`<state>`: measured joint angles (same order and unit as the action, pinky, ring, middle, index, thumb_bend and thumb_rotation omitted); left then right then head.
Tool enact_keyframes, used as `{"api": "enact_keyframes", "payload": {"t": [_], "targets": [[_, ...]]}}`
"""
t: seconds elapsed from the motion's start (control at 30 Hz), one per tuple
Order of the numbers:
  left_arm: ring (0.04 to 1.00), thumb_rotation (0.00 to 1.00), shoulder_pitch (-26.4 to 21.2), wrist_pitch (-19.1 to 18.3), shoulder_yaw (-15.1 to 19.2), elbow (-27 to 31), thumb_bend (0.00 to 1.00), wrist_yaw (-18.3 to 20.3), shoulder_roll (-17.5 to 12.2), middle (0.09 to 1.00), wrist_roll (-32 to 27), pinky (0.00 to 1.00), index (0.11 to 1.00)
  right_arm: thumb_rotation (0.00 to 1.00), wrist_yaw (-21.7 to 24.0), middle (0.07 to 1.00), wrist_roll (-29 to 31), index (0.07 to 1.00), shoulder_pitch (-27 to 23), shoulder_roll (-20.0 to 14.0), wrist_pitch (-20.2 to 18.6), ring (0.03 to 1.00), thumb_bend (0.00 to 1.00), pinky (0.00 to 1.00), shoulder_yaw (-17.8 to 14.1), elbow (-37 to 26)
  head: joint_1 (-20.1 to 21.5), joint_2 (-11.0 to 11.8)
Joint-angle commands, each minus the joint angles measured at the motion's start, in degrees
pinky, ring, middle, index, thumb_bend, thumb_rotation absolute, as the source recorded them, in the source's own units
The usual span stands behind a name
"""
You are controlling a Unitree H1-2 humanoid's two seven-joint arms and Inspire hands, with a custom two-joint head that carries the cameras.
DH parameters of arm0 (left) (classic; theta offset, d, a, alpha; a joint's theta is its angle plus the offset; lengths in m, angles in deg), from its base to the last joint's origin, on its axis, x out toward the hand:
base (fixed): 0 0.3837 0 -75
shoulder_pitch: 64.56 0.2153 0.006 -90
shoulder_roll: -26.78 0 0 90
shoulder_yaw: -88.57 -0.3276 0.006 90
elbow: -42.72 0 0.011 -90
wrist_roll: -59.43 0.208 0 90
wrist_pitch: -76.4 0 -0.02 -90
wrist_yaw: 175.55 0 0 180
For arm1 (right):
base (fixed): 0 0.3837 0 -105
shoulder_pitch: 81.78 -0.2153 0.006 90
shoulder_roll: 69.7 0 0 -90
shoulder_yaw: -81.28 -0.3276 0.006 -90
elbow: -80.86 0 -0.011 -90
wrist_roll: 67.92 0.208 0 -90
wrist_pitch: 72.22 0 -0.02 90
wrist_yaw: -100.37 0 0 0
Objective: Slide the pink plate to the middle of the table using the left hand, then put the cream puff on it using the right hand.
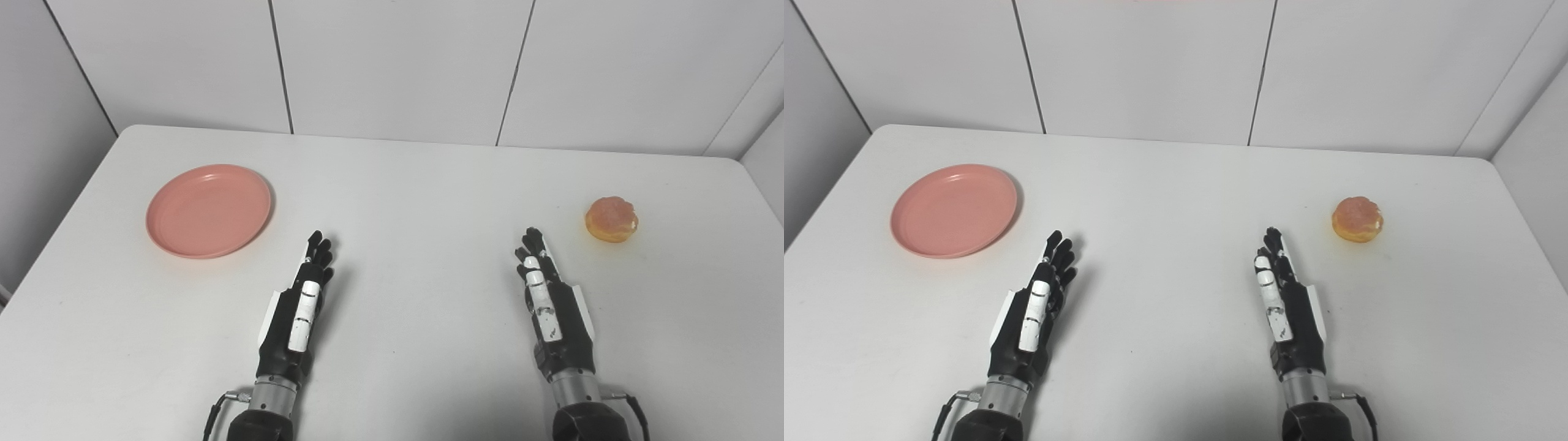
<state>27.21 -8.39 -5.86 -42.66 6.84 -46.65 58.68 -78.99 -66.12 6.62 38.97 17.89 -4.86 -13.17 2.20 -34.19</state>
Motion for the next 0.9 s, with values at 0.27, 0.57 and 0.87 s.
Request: {"api": "enact_keyframes", "payload": {"t": [0.27,0.57,0.87], "targets": [[1.0,1.0,-0.64,2.15,0.62,-2.95,0.58,-2.92,1.69,1.0,1.95,1.0,1.0,0.89,0.87,0.983,-0.47,0.975,-0.57,-0.41,4.0,0.974,0.55,1.0,0.58,-0.16,-0.24,-0.19],[1.0,0.99,-0.79,2.09,0.56,-3.22,0.57,-3.16,1.48,1.0,3.06,1.0,1.0,0.9,0.45,0.98,-1.04,0.977,-1.22,-0.32,5.13,0.972,0.53,0.99,0.61,0.83,-0.05,0.0],[1.0,1.0,-0.65,2.93,0.03,-3.39,0.52,-2.26,1.18,1.0,2.27,1.0,1.0,0.89,0.27,0.979,-0.98,0.974,-1.28,-0.12,5.24,0.968,0.53,0.99,0.41,0.76,0.09,-0.19]]}}
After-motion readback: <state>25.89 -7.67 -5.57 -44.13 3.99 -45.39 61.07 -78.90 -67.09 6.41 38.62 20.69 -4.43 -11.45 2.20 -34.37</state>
